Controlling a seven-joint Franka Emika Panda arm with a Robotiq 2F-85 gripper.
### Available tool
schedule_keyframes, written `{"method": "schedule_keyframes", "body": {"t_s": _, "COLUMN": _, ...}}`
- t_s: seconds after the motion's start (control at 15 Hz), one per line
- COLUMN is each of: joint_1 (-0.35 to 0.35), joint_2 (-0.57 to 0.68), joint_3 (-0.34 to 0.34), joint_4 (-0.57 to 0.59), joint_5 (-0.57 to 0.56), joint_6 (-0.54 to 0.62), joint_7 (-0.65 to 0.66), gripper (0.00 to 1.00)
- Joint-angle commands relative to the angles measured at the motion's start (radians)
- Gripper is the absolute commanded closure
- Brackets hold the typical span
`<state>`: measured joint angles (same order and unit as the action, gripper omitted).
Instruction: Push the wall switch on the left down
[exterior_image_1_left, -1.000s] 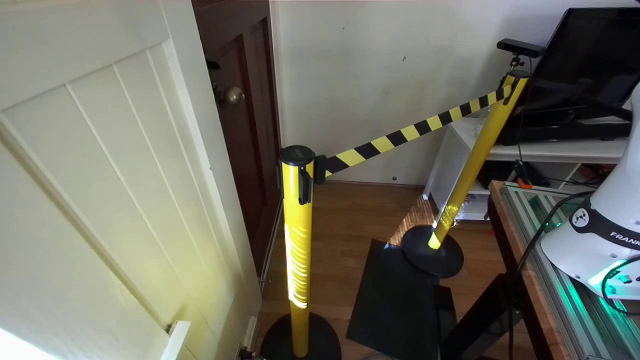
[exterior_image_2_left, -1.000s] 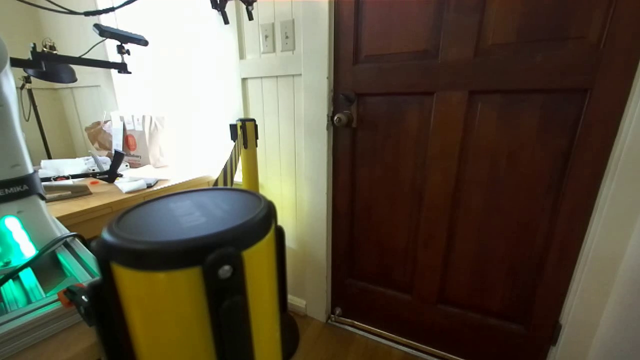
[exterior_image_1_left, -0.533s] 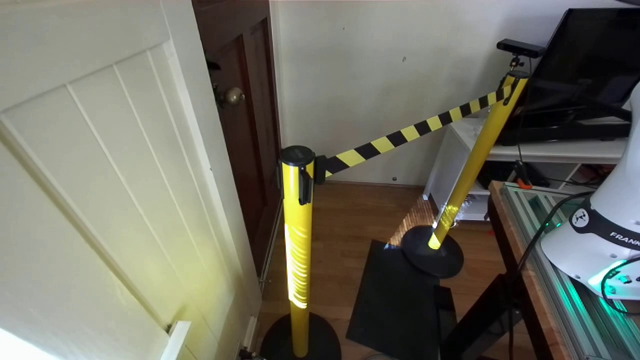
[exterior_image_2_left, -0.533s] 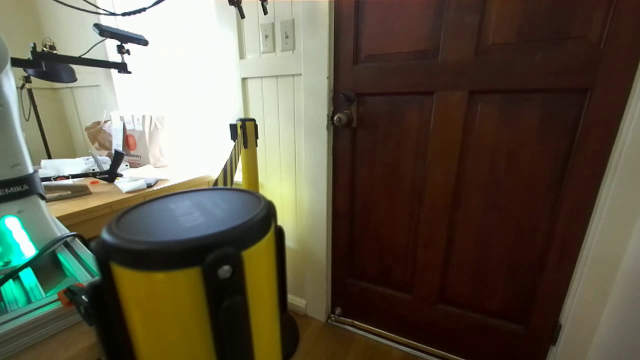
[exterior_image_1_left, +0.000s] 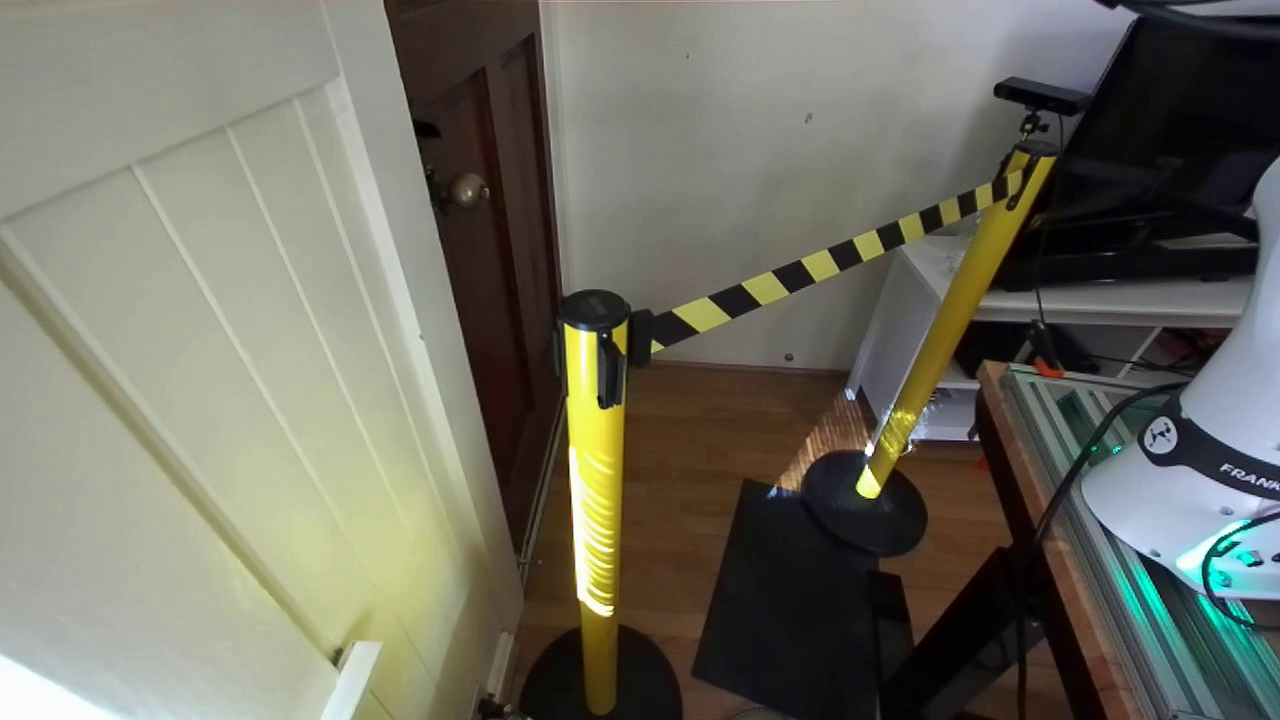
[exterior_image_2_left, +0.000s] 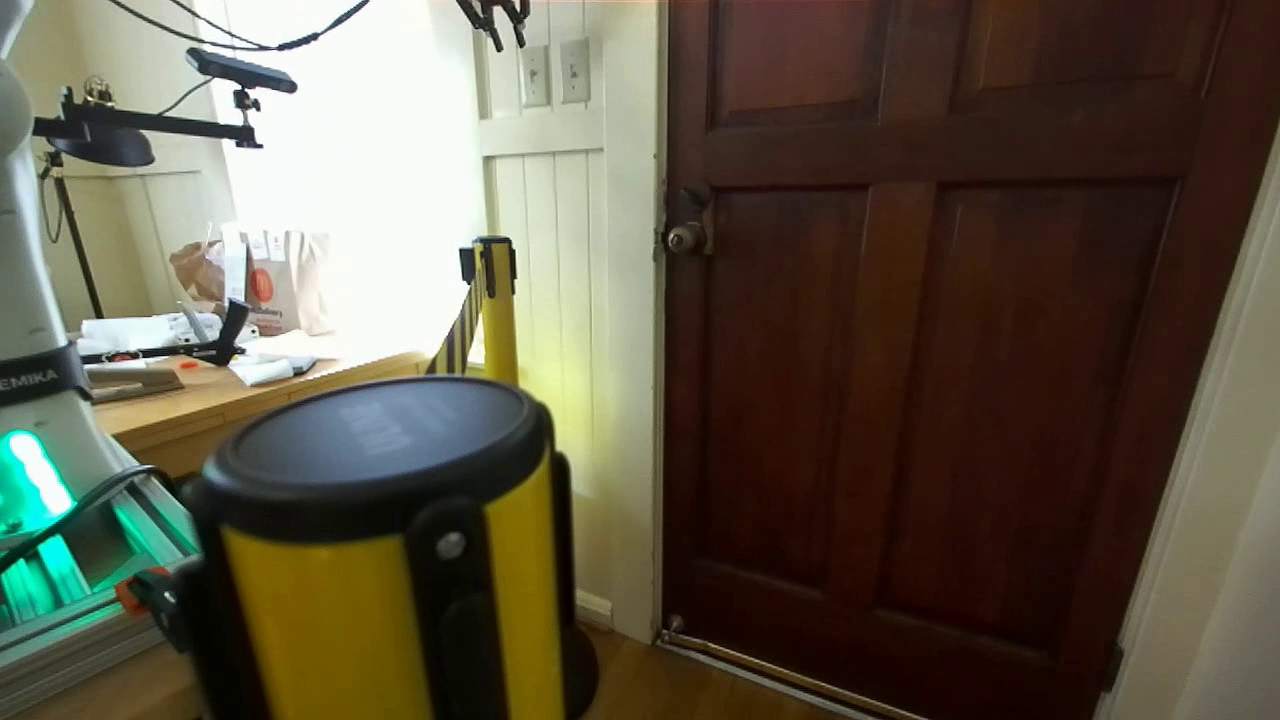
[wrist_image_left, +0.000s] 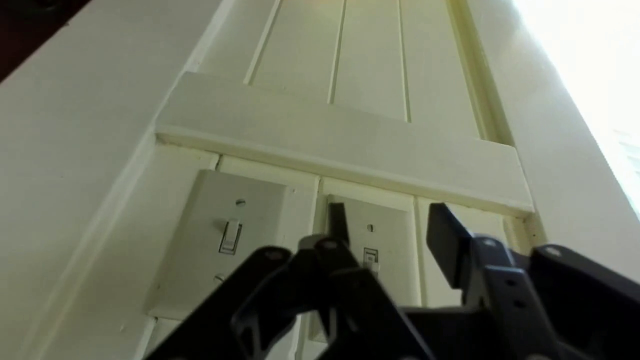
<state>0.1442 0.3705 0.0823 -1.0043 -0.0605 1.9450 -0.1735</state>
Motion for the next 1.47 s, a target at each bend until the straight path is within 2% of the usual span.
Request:
{"method": "schedule_keyframes", "body": {"t_s": 0.0, "joint_1": 0.024, "joint_2": 0.127, "joint_3": -0.008, "joint_4": 0.192, "joint_5": -0.048, "joint_6": -0.023, "joint_7": 0.02, "gripper": 0.82}}
{"method": "schedule_keyframes", "body": {"t_s": 0.13, "joint_1": 0.03, "joint_2": 0.166, "joint_3": -0.008, "joint_4": 0.246, "joint_5": -0.049, "joint_6": -0.024, "joint_7": 0.014, "gripper": 0.96}}
{"method": "schedule_keyframes", "body": {"t_s": 0.2, "joint_1": 0.034, "joint_2": 0.185, "joint_3": -0.008, "joint_4": 0.273, "joint_5": -0.048, "joint_6": -0.026, "joint_7": 0.015, "gripper": 1.0}}
{"method": "schedule_keyframes", "body": {"t_s": 0.27, "joint_1": 0.032, "joint_2": 0.19, "joint_3": -0.006, "joint_4": 0.277, "joint_5": -0.039, "joint_6": -0.022, "joint_7": 0.006, "gripper": 1.0}}
{"method": "schedule_keyframes", "body": {"t_s": 0.33, "joint_1": 0.017, "joint_2": 0.131, "joint_3": -0.002, "joint_4": 0.176, "joint_5": -0.021, "joint_6": 0.0, "joint_7": 0.001, "gripper": 0.94}}
{"method": "schedule_keyframes", "body": {"t_s": 0.4, "joint_1": 0.02, "joint_2": 0.144, "joint_3": -0.002, "joint_4": 0.195, "joint_5": -0.021, "joint_6": 0.0, "joint_7": 0.001, "gripper": 0.99}}
{"method": "schedule_keyframes", "body": {"t_s": 0.87, "joint_1": 0.033, "joint_2": 0.198, "joint_3": 0.002, "joint_4": 0.273, "joint_5": -0.02, "joint_6": 0.012, "joint_7": 0.013, "gripper": 1.0}}
{"method": "schedule_keyframes", "body": {"t_s": 1.4, "joint_1": 0.06, "joint_2": 0.223, "joint_3": -0.017, "joint_4": 0.278, "joint_5": -0.044, "joint_6": 0.048, "joint_7": 0.041, "gripper": 1.0}}
